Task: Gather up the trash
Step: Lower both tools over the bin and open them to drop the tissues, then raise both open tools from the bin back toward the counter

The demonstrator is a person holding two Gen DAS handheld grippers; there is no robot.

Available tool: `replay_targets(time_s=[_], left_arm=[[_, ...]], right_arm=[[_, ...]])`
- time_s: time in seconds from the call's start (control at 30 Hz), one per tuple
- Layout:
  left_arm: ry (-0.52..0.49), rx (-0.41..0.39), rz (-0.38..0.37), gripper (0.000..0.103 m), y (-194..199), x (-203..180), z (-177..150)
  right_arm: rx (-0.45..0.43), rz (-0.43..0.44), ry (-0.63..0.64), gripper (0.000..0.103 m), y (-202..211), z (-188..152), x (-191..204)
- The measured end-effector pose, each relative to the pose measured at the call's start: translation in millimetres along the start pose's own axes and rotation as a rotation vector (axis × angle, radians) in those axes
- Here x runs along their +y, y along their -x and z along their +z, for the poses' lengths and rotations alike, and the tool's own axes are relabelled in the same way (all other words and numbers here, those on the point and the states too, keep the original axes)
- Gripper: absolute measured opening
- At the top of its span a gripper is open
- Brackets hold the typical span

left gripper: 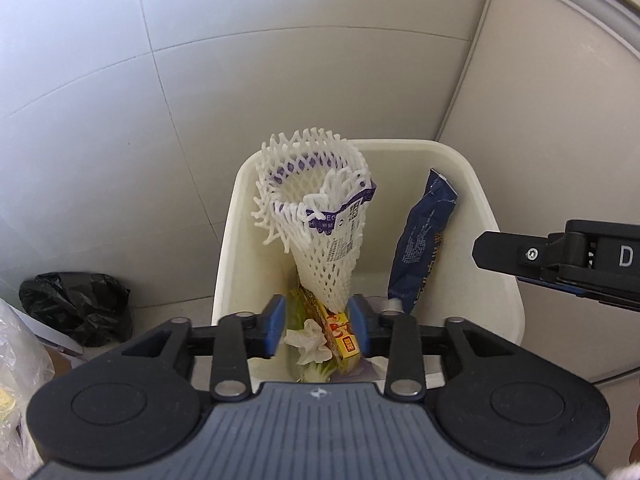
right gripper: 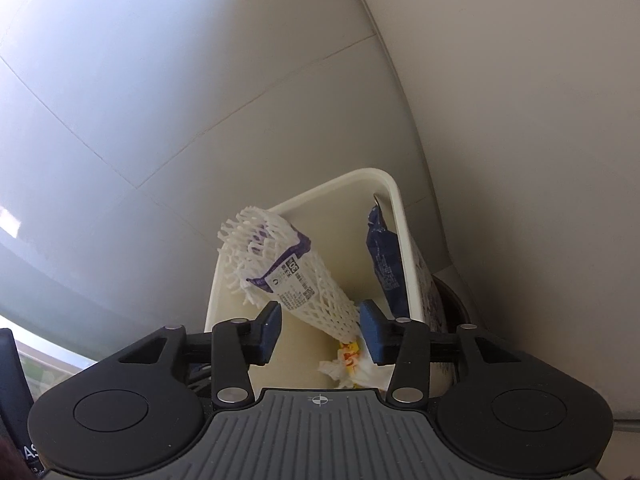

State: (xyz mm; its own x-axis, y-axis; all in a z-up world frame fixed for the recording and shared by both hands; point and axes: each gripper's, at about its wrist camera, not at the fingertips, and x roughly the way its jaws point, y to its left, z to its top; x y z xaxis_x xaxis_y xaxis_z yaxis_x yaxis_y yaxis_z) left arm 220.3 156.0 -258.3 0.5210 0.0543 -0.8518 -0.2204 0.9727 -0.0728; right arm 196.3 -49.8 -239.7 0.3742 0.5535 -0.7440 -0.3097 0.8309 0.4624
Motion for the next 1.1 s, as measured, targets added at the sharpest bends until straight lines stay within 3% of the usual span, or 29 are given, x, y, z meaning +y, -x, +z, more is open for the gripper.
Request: replay_targets(time_s=[0.27,0.4,0.83,1.1], left_arm=[[-0.012,-0.017,-0.009,0.048,12.6,-1.6,1.5],[-0.017,-0.044,-0.022,0.061,26.1,0.5,2.5],[-0.064,-0.137,-0.04,0.094,83.1,-6.6,17.1],[-0.072,-0.2,-0.059,0.102,125.8,-19.0,30.2]], right_arm=[[-0.019,0.007,0.037,0.056,13.5,1.6,10.4],[-0.035,0.017,0.066,0.061,28.6,2.4,19.8],[-0.129,0.021,0.17,0.084,108.1,11.9,62.5],[-0.223,0.022,0.238,0.095,167.1,25.2,80.4]])
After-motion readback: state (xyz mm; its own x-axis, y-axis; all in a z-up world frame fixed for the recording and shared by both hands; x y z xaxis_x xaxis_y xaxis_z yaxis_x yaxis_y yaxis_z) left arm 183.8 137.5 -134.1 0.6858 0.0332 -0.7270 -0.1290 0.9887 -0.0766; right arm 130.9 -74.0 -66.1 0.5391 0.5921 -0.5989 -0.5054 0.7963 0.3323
